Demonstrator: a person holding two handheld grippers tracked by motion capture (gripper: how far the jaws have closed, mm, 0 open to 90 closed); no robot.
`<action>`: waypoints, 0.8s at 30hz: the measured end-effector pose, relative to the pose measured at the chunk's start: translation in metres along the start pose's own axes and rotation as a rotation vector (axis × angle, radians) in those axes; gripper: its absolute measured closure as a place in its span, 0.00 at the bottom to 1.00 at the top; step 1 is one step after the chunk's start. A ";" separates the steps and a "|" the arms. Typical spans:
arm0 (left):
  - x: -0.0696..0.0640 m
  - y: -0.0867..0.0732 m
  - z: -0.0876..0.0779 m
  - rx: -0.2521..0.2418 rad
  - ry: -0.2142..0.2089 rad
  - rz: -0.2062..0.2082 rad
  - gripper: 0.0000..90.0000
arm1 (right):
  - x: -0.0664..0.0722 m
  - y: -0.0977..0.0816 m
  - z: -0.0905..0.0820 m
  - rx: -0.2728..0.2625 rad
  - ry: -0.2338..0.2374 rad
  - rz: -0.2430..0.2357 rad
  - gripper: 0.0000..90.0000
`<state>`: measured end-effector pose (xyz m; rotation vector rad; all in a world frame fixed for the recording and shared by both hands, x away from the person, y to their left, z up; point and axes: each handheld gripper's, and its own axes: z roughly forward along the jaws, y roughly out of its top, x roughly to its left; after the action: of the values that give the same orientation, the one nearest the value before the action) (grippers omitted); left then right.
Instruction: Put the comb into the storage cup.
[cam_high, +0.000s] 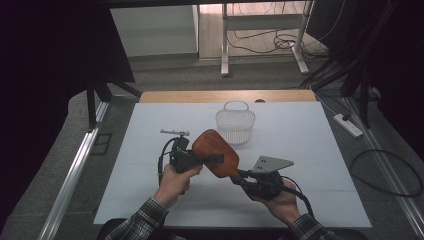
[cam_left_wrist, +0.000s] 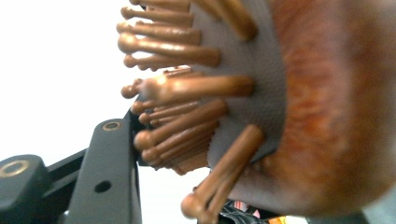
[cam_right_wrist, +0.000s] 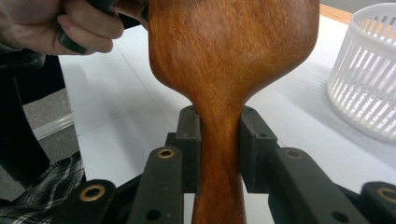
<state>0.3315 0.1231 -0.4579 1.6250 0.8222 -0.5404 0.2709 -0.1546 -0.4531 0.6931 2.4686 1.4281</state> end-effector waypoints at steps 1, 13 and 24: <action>0.000 0.000 0.000 0.003 -0.001 0.004 0.56 | 0.000 0.000 0.000 0.005 -0.002 -0.003 0.80; -0.006 0.002 0.002 0.015 0.022 0.052 0.60 | -0.003 0.001 0.000 0.021 0.005 0.007 0.76; -0.013 0.004 0.001 0.007 0.092 0.081 0.59 | -0.009 0.003 0.000 0.088 -0.004 0.028 0.52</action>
<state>0.3263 0.1189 -0.4466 1.6920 0.8194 -0.4145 0.2800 -0.1575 -0.4513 0.7508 2.5413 1.3325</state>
